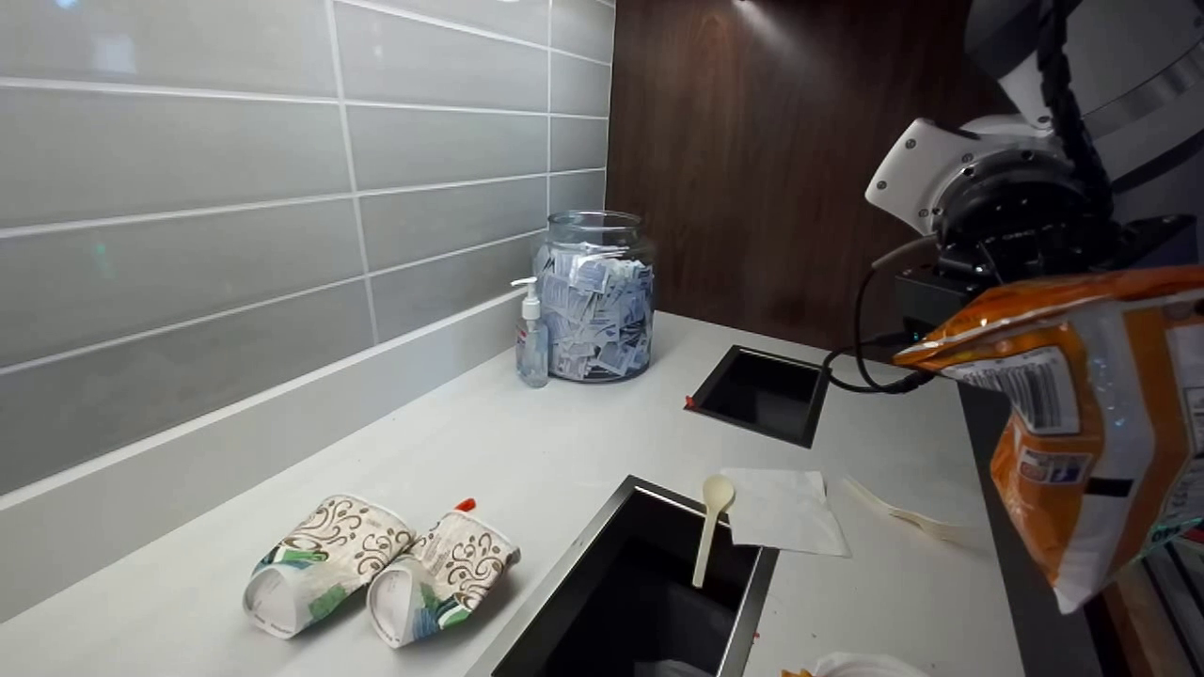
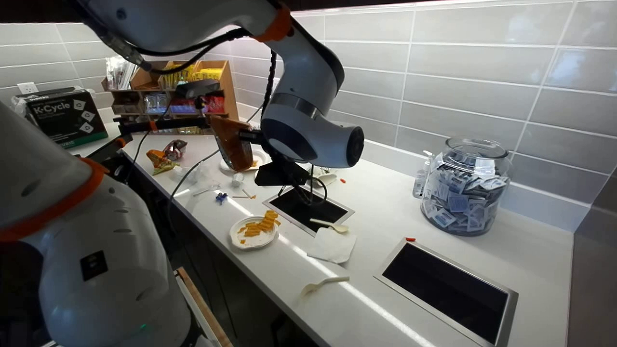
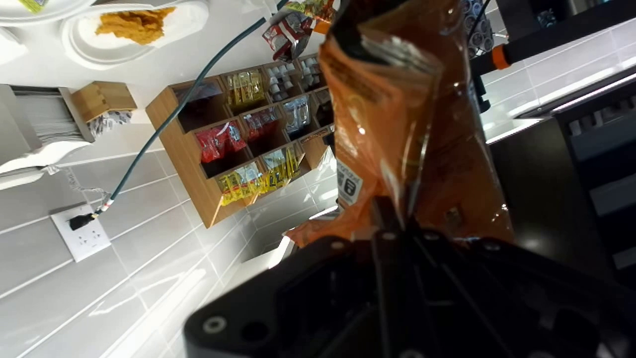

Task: Empty the bag of chips onto the empty white plate

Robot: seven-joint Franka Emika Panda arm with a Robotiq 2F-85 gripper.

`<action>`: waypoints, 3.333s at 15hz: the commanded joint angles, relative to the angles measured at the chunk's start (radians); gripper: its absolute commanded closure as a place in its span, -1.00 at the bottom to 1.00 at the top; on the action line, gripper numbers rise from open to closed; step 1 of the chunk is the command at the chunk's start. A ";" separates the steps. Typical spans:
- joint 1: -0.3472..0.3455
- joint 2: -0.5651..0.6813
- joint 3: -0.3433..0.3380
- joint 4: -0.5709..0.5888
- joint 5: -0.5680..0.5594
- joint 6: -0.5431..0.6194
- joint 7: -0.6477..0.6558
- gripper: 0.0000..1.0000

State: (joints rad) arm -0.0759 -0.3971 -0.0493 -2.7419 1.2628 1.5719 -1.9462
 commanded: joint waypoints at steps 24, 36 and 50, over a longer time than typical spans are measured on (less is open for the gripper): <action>0.012 -0.247 0.202 0.015 -0.169 0.461 0.646 1.00; 0.026 -0.264 0.171 -0.011 -0.851 0.700 1.258 1.00; 0.033 -0.114 0.082 -0.008 -1.201 0.832 1.679 1.00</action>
State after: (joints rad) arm -0.0125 -0.5900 0.0167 -2.7501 0.1582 2.3418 -0.4255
